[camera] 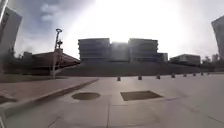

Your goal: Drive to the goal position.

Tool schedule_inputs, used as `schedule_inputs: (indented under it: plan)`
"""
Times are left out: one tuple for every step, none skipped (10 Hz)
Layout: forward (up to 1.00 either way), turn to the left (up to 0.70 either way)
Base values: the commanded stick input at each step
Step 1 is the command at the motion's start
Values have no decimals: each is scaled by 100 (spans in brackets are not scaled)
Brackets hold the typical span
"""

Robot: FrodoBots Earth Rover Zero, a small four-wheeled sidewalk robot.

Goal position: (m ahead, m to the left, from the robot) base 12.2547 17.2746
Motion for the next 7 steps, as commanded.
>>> schedule_inputs:
  plan:
    - [100, 0]
    - [100, 0]
    - [100, 0]
    - [100, 0]
    - [100, 0]
    - [100, 0]
    - [100, 0]
